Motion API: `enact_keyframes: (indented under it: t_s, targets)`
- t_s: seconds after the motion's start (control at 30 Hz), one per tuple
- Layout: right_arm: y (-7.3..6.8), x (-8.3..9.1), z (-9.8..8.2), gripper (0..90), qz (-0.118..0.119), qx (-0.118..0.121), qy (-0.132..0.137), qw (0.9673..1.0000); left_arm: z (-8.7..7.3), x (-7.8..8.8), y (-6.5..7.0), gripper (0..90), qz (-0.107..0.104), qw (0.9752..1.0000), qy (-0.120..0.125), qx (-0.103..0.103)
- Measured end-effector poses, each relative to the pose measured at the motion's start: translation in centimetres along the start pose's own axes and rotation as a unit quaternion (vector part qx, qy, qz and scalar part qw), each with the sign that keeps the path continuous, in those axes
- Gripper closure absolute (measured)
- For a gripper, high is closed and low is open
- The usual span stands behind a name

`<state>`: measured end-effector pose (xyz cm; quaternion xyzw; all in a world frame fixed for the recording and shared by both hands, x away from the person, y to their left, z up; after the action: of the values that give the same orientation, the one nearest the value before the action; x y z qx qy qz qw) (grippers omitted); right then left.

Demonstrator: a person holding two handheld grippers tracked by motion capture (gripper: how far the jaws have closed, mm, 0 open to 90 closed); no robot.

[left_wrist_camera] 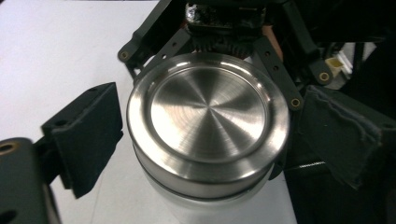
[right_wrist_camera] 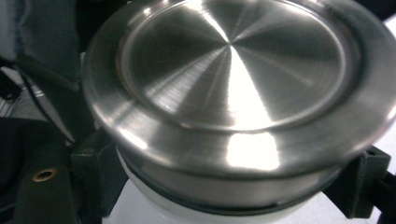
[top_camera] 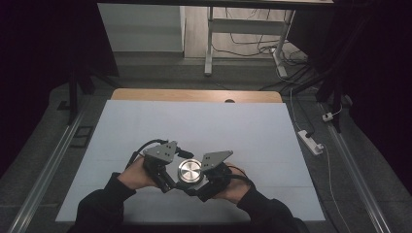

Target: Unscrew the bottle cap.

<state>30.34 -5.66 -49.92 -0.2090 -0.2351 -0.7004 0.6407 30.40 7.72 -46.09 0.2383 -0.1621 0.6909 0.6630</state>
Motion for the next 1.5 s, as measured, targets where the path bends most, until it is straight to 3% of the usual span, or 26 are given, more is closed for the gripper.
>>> enact_keyframes:
  t_s: [0.23,0.3,0.5,0.63,0.77,0.9,1.0,1.1,1.17,1.2,1.27,1.4,1.5]
  targets:
    - [-0.6,0.0,0.2,15.0,0.024,0.026,0.003,0.9994,-0.3,-0.1,0.4,16.4,-0.02,0.9996,-0.006,-0.019]
    - [-0.7,0.0,0.2,15.1,0.023,0.025,0.003,0.9994,-0.4,-0.2,0.4,18.1,-0.014,0.9997,-0.005,-0.022]
    - [-0.1,0.0,0.1,15.1,-0.013,0.013,-0.006,0.9998,-0.2,-0.4,-0.2,18.6,0.031,0.9995,-0.001,0.0]
    - [0.6,0.3,0.0,15.1,-0.043,-0.008,-0.002,0.9991,0.1,-0.8,-0.6,18.7,0.066,0.9973,0.014,0.027]
    - [1.4,0.4,-0.2,15.1,-0.079,-0.024,-0.005,0.9966,0.3,-1.3,-1.0,18.7,0.108,0.9928,0.02,0.049]
    - [1.8,0.4,-0.4,15.1,-0.113,-0.04,-0.013,0.9927,0.6,-1.9,-1.1,18.8,0.148,0.9861,0.022,0.072]
    - [2.1,0.4,-0.4,15.1,-0.135,-0.051,-0.018,0.9894,0.8,-2.3,-1.1,18.8,0.179,0.9795,0.022,0.09]
    - [2.3,0.3,-0.5,15.1,-0.156,-0.068,-0.019,0.9853,1.0,-2.8,-1.1,18.7,0.212,0.9712,0.021,0.106]
    - [2.4,0.2,-0.6,15.1,-0.169,-0.076,-0.024,0.9824,1.1,-3.1,-1.3,18.4,0.224,0.9673,0.022,0.118]
    - [2.4,0.2,-0.6,15.1,-0.174,-0.081,-0.027,0.981,1.1,-3.1,-1.4,18.2,0.223,0.9666,0.025,0.124]
    - [2.6,0.2,-0.7,15.1,-0.174,-0.082,-0.024,0.981,1.0,-2.9,-1.6,14.4,0.223,0.9663,0.03,0.126]
    - [2.6,0.5,-0.6,15.1,-0.155,-0.079,-0.01,0.9847,0.9,-1.7,-2.1,2.3,0.198,0.972,0.043,0.119]
    - [2.5,0.6,-0.6,15.1,-0.121,-0.08,0.002,0.9894,0.7,-0.5,-2.2,0.0,0.168,0.98,0.039,0.099]
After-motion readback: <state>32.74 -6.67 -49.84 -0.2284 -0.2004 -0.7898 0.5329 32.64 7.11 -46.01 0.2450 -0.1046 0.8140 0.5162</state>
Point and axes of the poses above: each handheld gripper's, and its own axes: x roughly backward along the jaws, z roughly out of its top, y roughly to its right, the point moved 5 cm from there along -x, roughly forward along the jaws, and after that the axes turned 7 degrees about x, right-handed, at the moved point
